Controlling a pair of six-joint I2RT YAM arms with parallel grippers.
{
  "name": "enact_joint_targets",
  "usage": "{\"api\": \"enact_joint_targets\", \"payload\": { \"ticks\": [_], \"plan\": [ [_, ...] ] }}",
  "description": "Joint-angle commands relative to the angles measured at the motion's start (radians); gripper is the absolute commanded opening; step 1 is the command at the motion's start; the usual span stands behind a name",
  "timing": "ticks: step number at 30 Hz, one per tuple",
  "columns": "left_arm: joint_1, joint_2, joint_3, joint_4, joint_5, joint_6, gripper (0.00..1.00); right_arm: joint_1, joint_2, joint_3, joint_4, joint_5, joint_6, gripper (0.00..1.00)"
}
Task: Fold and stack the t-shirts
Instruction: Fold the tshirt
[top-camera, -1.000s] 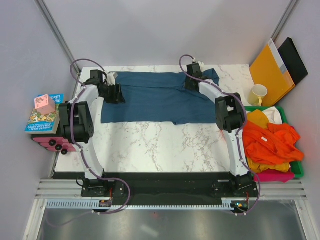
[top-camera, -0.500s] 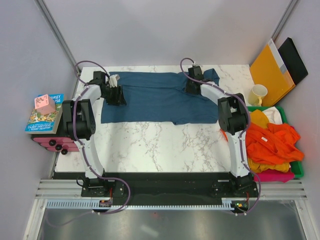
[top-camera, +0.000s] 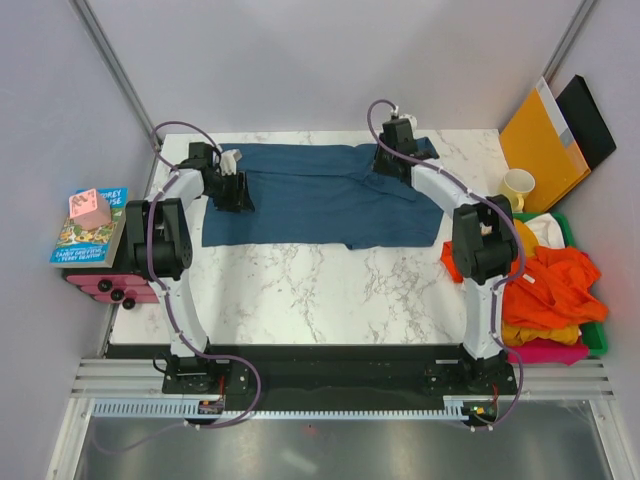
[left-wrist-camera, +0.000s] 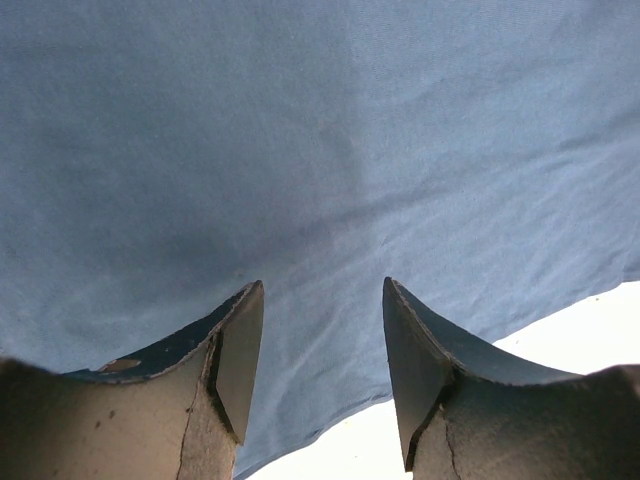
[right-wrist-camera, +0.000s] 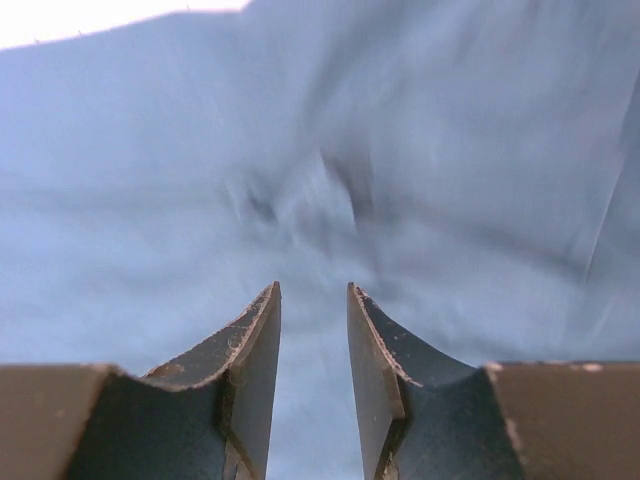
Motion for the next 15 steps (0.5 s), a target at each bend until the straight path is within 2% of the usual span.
{"api": "enact_joint_targets", "payload": {
  "ticks": [1,4,7,15],
  "plan": [
    [-0.008,-0.001,0.035,0.003,0.014,-0.02,0.58,-0.035,0.133,0.266,-0.04,0.037,0.01,0.41],
    [-0.013,-0.004,0.037,0.004,0.014,-0.02,0.58,-0.046,0.262,0.429,-0.117,0.014,-0.001,0.41],
    [-0.014,-0.01,0.034,0.004,0.012,-0.014,0.58,-0.046,0.319,0.495,-0.132,-0.001,-0.001,0.41],
    [-0.023,-0.009,0.023,0.004,0.005,-0.012,0.58,-0.047,0.408,0.54,-0.132,-0.006,0.005,0.36]
  ]
}}
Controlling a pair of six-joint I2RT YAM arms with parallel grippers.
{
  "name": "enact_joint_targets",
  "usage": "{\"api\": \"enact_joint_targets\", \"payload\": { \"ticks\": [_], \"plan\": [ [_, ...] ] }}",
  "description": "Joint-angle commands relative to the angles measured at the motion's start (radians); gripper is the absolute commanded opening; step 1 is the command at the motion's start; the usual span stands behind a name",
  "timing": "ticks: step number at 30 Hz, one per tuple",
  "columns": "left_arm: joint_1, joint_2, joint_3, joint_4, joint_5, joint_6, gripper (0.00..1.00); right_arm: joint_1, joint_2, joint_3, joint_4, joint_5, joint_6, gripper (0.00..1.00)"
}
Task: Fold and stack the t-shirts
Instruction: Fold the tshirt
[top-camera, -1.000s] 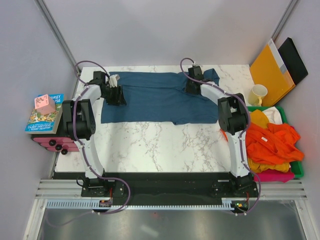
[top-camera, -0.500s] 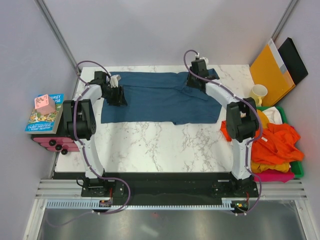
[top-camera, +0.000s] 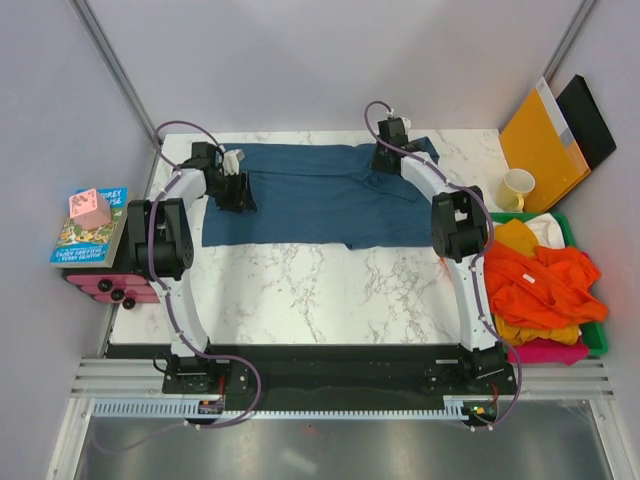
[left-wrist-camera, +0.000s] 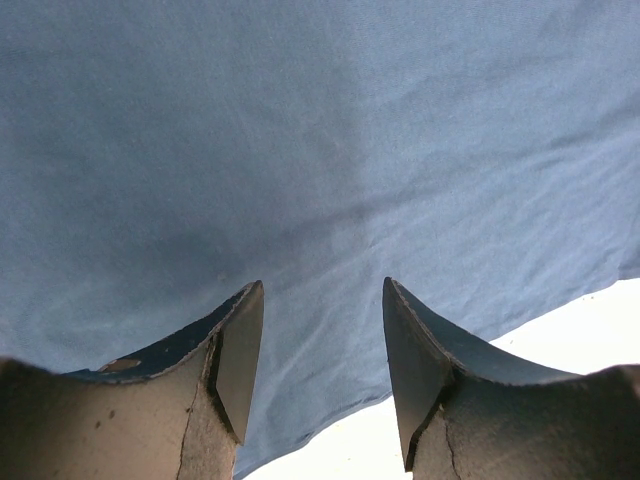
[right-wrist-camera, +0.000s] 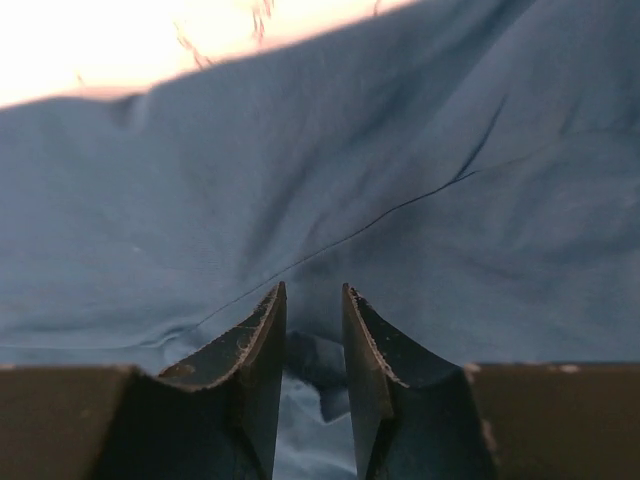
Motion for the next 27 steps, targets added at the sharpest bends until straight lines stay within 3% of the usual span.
{"api": "enact_joint_targets", "payload": {
  "ticks": [1,8,20,27],
  "plan": [
    [-0.01,-0.009,0.024,0.005,0.002,-0.012,0.58,0.006,0.031,0.066,-0.014,-0.021,0.002,0.34],
    [-0.018,-0.004,0.024,0.003,-0.001,-0.011,0.58,0.021,-0.059,-0.073,0.057,-0.035,0.006,0.31],
    [-0.021,0.013,0.026,0.005,0.003,-0.014,0.58,0.082,-0.306,-0.515,0.186,-0.065,0.0,0.3],
    [-0.05,0.024,0.026,0.003,0.002,-0.018,0.57,0.111,-0.349,-0.592,0.192,-0.133,0.005,0.31]
  ]
}}
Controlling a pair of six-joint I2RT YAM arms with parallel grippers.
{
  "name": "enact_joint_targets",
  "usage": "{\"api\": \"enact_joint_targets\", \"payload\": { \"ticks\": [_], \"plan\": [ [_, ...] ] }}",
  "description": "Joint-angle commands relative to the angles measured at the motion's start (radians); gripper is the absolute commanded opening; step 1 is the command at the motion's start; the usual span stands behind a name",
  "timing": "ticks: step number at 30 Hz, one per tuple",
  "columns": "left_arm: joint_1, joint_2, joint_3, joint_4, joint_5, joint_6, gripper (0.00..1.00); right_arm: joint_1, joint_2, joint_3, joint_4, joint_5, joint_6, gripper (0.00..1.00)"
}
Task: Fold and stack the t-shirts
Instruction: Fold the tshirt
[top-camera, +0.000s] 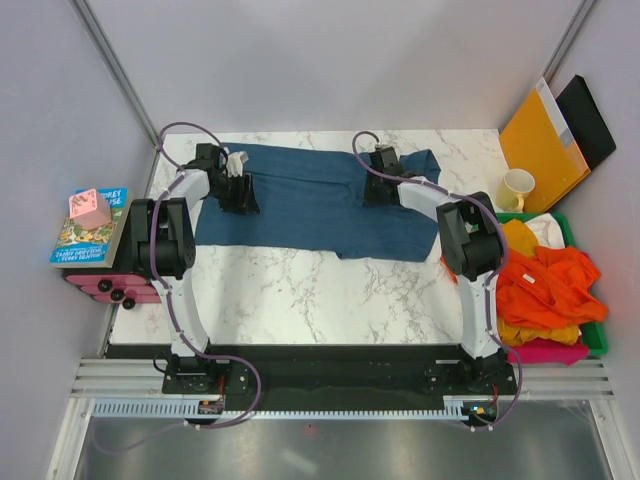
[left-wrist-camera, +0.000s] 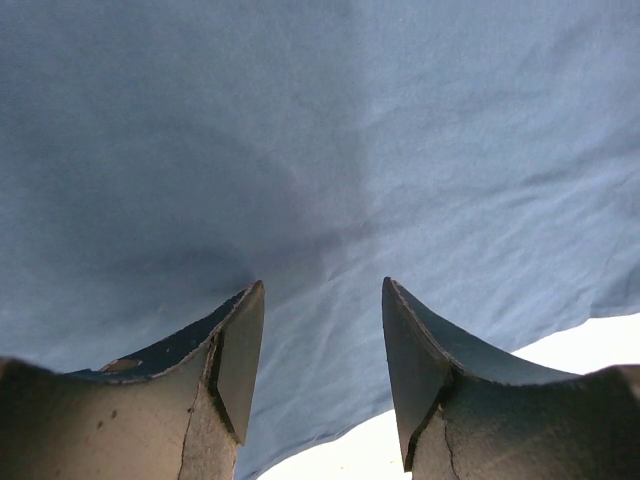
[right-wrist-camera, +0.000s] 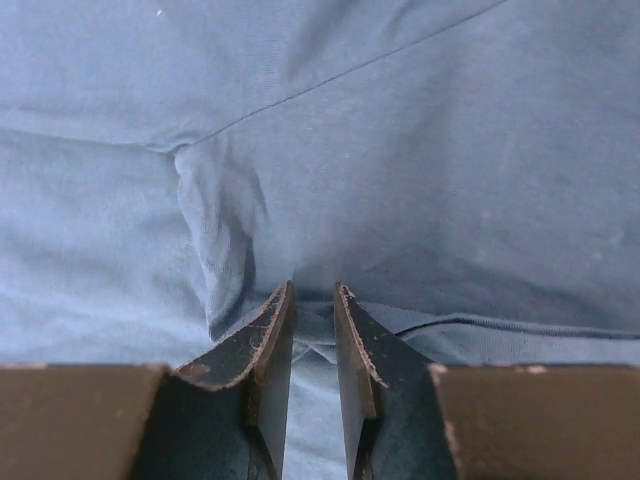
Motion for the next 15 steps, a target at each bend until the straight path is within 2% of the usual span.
{"api": "enact_joint_targets", "payload": {
  "ticks": [1,9,12,15],
  "plan": [
    [-0.032,0.01,0.026,0.005,0.001,-0.017,0.57,0.016,-0.091,-0.05,0.033,-0.042,0.002,0.31],
    [-0.032,-0.013,0.026,0.009,0.016,-0.027,0.57,0.01,-0.318,-0.146,0.097,0.127,0.039,0.43],
    [-0.032,-0.009,0.027,0.017,0.024,-0.034,0.57,-0.018,-0.28,-0.054,0.012,0.139,0.027,0.43],
    [-0.033,-0.001,0.036,0.016,0.034,-0.046,0.57,-0.047,-0.155,0.083,-0.08,0.13,0.01,0.37]
  ]
}}
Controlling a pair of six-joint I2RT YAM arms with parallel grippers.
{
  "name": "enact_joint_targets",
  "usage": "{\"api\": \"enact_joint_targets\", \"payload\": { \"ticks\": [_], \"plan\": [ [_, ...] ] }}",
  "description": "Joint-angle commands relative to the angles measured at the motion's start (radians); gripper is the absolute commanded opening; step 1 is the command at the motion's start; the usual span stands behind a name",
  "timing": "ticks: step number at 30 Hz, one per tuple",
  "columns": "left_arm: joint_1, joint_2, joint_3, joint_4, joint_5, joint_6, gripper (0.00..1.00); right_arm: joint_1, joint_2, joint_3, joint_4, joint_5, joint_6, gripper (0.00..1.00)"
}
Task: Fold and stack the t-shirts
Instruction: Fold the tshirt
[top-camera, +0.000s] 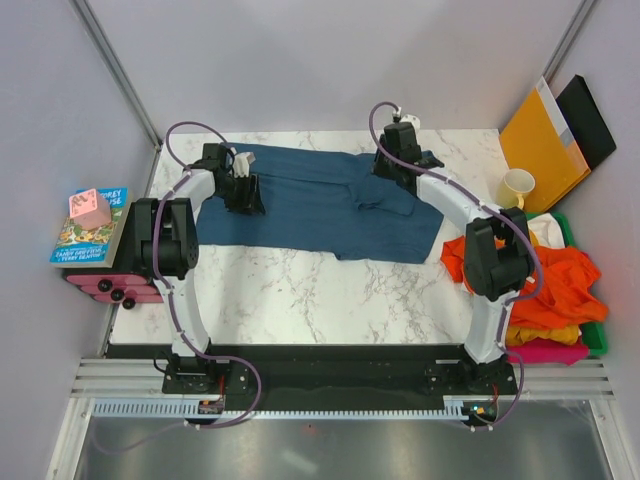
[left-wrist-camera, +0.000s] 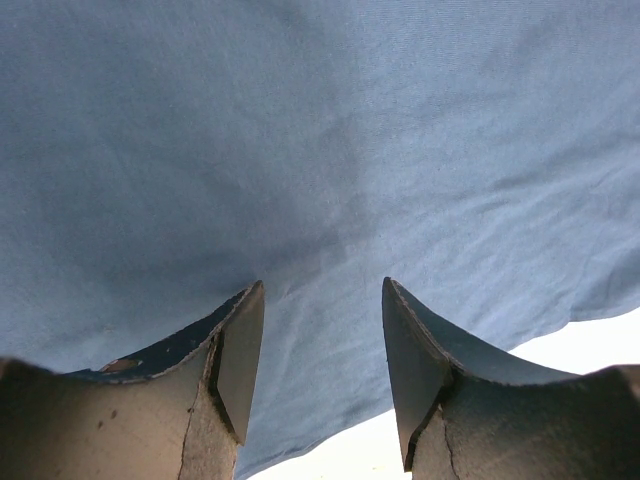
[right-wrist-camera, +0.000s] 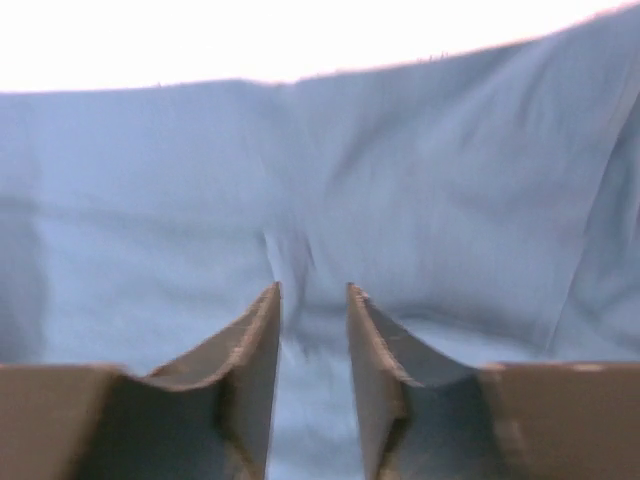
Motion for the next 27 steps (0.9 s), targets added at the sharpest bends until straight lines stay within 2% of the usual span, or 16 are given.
{"api": "enact_joint_targets", "payload": {
  "ticks": [1,6,14,27],
  "plan": [
    [0.0,-0.005,0.036,0.016,0.035,-0.039,0.57,-0.048,0.16,0.184,-0.101,0.029,-0.008,0.36],
    [0.0,-0.019,0.024,0.016,0.038,-0.039,0.57,-0.058,0.243,0.198,-0.118,0.031,-0.011,0.3],
    [0.0,-0.034,0.004,0.019,0.043,-0.033,0.57,-0.062,0.244,0.148,-0.121,0.022,0.005,0.27],
    [0.0,-0.043,-0.026,0.024,0.06,-0.036,0.57,-0.002,-0.009,-0.141,-0.066,0.01,0.025,0.26]
  ]
}}
